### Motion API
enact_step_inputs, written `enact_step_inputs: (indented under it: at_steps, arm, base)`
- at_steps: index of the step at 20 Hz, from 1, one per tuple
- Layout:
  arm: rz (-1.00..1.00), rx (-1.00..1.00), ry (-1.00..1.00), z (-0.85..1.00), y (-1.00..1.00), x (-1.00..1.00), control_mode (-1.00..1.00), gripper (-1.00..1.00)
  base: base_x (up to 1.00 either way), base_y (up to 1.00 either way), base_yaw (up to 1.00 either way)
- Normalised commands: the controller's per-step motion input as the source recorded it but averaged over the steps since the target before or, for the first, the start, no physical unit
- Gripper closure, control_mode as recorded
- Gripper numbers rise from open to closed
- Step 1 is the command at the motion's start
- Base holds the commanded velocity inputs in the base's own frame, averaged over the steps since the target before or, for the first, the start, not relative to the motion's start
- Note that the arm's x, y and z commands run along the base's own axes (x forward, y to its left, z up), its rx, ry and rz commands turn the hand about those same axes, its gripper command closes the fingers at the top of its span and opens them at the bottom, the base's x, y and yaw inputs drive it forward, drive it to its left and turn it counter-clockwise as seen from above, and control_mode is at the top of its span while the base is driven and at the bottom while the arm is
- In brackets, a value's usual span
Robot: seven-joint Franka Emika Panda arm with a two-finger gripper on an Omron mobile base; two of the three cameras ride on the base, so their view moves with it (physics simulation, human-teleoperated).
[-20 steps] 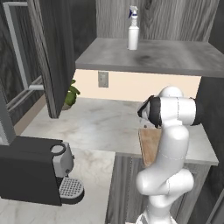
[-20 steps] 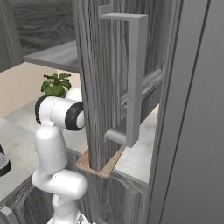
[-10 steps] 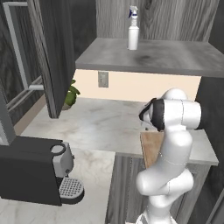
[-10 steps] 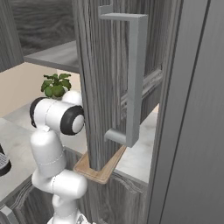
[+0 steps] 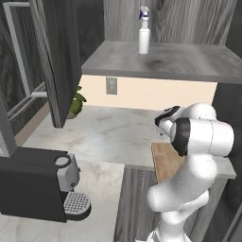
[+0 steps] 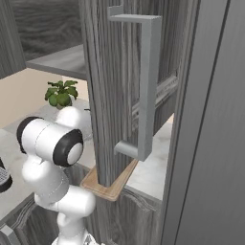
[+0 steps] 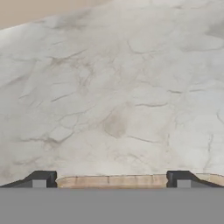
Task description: Move the cutting board and knife to the sink. Then move spray from the cabinet to the counter.
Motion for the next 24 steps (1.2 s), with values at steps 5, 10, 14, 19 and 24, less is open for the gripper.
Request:
enact_step_inputs:
  at_steps: [5,10,14,19,24]
  arm:
    - [0.00,0.00,-0.13,0.18,0.00,-0.74,-1.00,-1.00]
    - [-0.01,0.00,-0.03,0.30,0.00,-0.83,-1.00,-1.00]
    - [-0.03,0.00,0.00,0.32,0.00,-0.74,-1.00,-1.00]
    - [-0.05,0.00,0.00,0.18,0.00,-0.66,-1.00,-1.00]
    - [-0.09,0.00,0.00,0.00,0.04,-0.72,-1.00,-1.00]
  base:
    - [0.00,0.00,0.00]
    - [0.00,0.00,0.00]
    - [0.00,0.00,0.00]
    - [0.00,0.00,0.00]
    - [0.00,0.00,0.00]
